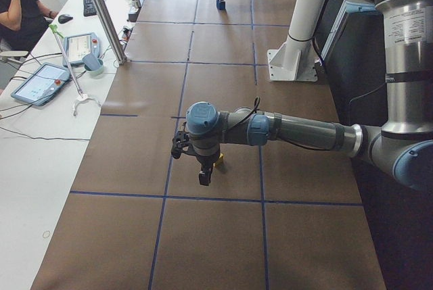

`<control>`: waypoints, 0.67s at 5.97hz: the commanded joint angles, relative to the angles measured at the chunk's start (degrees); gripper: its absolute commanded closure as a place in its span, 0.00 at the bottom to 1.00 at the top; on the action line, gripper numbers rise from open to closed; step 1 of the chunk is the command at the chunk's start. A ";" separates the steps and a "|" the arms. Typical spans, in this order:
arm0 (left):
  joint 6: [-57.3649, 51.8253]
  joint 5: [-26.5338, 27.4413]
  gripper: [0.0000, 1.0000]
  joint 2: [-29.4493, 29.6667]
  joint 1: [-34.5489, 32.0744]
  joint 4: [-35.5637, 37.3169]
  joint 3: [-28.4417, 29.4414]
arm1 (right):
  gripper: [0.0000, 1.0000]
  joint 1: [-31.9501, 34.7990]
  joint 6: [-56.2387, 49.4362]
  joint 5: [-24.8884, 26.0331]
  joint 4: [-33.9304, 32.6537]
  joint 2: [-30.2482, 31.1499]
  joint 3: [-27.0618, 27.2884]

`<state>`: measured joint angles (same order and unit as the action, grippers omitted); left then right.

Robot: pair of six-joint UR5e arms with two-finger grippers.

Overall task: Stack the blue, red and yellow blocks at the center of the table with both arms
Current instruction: 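Lower the right gripper onto the blue cube and grasp it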

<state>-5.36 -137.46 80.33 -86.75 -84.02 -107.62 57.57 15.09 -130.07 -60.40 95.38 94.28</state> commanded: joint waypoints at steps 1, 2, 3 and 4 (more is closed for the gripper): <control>0.00 0.00 0.00 0.00 0.00 0.00 -0.57 | 0.98 -0.70 0.02 1.91 0.02 0.24 -0.07; 0.00 0.00 0.00 0.00 0.00 0.00 -0.84 | 0.98 -0.71 0.11 1.14 -0.77 -1.24 2.72; 0.00 0.00 0.00 0.00 0.00 0.09 -1.62 | 0.99 -0.71 1.16 -0.17 -2.43 -4.47 4.23; 0.00 -0.09 0.00 -0.09 -0.09 0.17 -1.72 | 1.00 -2.71 11.78 -0.10 -2.53 -9.46 5.72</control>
<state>-5.36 -137.49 80.30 -86.78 -83.93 -109.07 56.22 19.48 -129.88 -62.41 90.14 98.47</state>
